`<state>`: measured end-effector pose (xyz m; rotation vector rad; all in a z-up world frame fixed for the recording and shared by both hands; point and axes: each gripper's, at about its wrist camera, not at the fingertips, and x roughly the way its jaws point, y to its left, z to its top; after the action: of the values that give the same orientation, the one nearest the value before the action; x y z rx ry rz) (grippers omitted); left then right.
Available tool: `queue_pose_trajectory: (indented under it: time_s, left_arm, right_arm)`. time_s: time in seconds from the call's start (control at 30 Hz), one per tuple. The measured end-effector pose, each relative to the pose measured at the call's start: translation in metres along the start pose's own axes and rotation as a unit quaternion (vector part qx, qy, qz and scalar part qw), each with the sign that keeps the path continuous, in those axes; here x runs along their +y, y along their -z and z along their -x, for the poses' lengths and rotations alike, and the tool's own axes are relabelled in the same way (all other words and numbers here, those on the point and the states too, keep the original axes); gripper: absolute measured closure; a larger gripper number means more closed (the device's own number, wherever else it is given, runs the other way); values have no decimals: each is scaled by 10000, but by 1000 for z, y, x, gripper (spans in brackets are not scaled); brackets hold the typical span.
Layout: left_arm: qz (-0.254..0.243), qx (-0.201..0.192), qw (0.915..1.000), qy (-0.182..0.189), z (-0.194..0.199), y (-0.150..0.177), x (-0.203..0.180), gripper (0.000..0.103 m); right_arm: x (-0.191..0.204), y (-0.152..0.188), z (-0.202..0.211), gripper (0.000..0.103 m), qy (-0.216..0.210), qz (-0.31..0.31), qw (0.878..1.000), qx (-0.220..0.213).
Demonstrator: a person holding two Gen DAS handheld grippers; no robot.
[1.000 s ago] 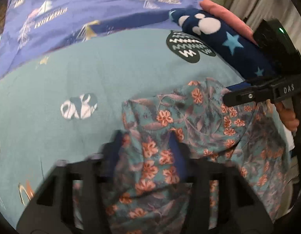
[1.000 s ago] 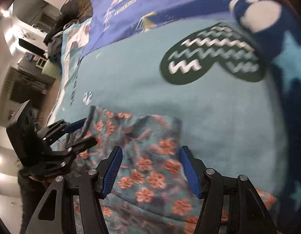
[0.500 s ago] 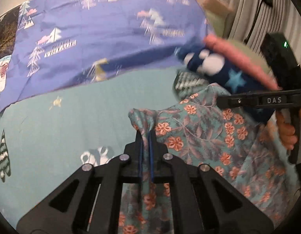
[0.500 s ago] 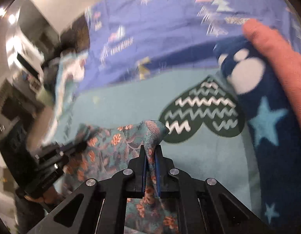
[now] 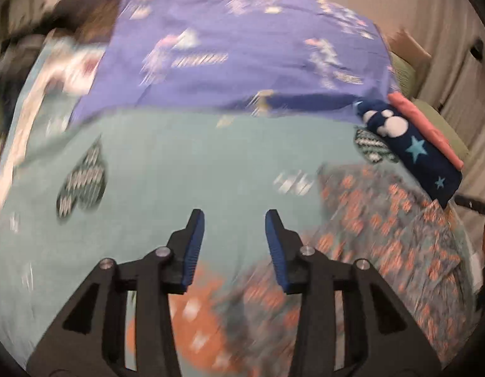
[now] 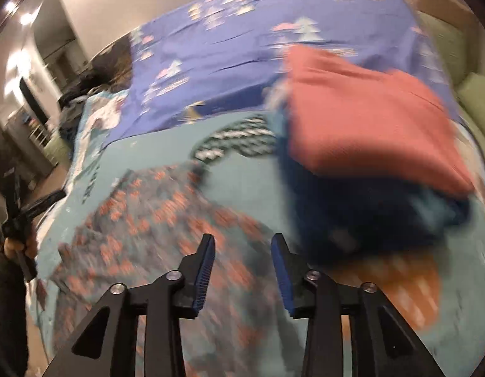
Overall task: Fold small clothes
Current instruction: 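Grasp the shirt hem with the left gripper and lift it toward the collar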
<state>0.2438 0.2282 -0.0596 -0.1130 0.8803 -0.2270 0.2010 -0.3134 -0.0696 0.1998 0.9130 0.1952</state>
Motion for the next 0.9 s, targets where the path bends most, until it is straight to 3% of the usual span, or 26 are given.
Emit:
queue_pose_trajectory:
  time_s: [0.1, 0.23, 0.33, 0.4, 0.43, 0.47, 0.5, 0.53, 0.63, 0.73, 0.9]
  left_arm:
    - [584, 423, 9973, 156, -13, 33, 27, 57]
    - [1308, 647, 9836, 1065, -33, 60, 36, 57]
    - [1396, 479, 9814, 1230, -44, 64, 26, 55]
    - [1416, 342, 9795, 1388, -45, 63, 22, 56]
    - [1432, 263, 9785, 1461, -44, 61, 20, 62]
    - [1394, 227, 9784, 1509, -44, 60, 17, 87]
    - [1317, 248, 9785, 1570, -44, 59, 11, 93]
    - [1243, 188, 9810, 1475, -42, 59, 6, 93]
    - [749, -195, 9927, 920, -25, 53, -14, 94]
    - [575, -610, 9945, 627, -2, 46, -10, 94]
    - [370, -256, 9983, 365, -14, 52, -5, 94]
  right_arm:
    - [-40, 21, -5, 63, -110, -698, 9972, 260]
    - [-52, 23, -29, 63, -784, -1180, 9894, 322]
    - [-46, 16, -53, 63, -1208, -1317, 9832, 373]
    - [-42, 11, -65, 63, -1230, -1413, 9818, 320]
    - [-40, 8, -70, 63, -1248, -1443, 9812, 279]
    - [-38, 6, -74, 65, -1261, -1456, 9809, 280]
    - [-35, 5, -76, 86, -1233, -1447, 9814, 274]
    - [-31, 3, -77, 101, -1149, -1398, 9830, 301]
    - [-22, 0, -54, 100, -638, -1206, 9905, -147]
    - [-28, -5, -23, 100, -262, -1010, 9933, -488]
    - [-25, -4, -34, 98, 100, -641, 9977, -218]
